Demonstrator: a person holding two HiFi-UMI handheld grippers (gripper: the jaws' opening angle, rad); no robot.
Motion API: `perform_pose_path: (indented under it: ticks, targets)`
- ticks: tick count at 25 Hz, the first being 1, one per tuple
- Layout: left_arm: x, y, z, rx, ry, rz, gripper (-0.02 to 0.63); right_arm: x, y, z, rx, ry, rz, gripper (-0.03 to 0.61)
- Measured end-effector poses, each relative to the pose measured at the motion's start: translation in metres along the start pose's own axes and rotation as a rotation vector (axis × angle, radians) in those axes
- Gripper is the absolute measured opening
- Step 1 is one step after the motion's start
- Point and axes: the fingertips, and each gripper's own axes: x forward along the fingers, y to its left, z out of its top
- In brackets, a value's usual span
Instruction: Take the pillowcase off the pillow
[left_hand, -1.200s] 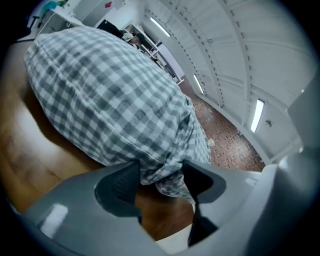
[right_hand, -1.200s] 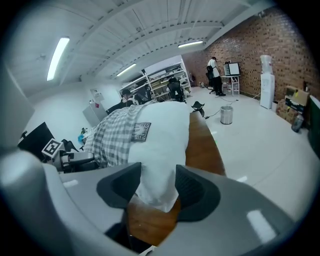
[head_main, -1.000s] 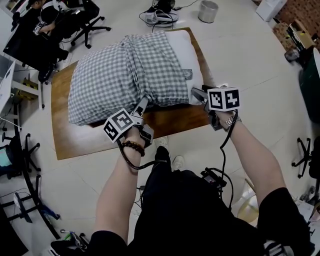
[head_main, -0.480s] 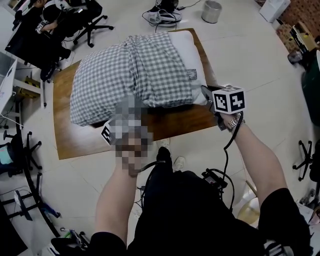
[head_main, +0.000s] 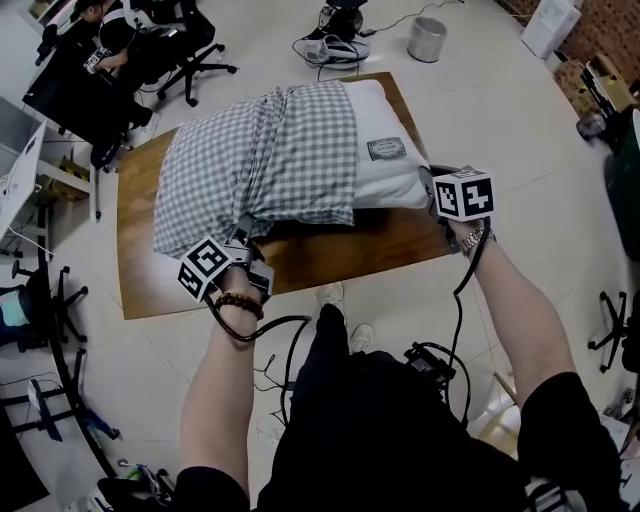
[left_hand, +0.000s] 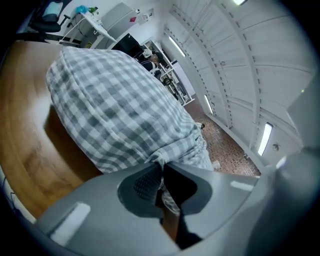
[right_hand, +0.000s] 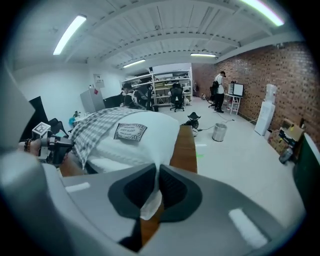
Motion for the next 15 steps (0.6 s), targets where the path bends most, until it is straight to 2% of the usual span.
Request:
perform_pose_path:
  ticks: [6, 9, 15]
  targets:
    - [-0.019, 0.012, 0.023, -0.028, -0.067, 0.035, 0.02, -0.01, -0.016, -0.007, -0.031, 0.006, -0.059, 0.015]
    - [-0.029, 0.027, 0.027, -0.029, -0.086, 0.063, 0.02, -0.015, -0.024, -0.019, -0.014, 0.005, -0.069, 0.015]
    - [-0.037, 0.037, 0.006, -0.001, -0.038, 0.098, 0.021, -0.023, -0.013, -0.039, -0.034, 0.002, -0.02, 0.018]
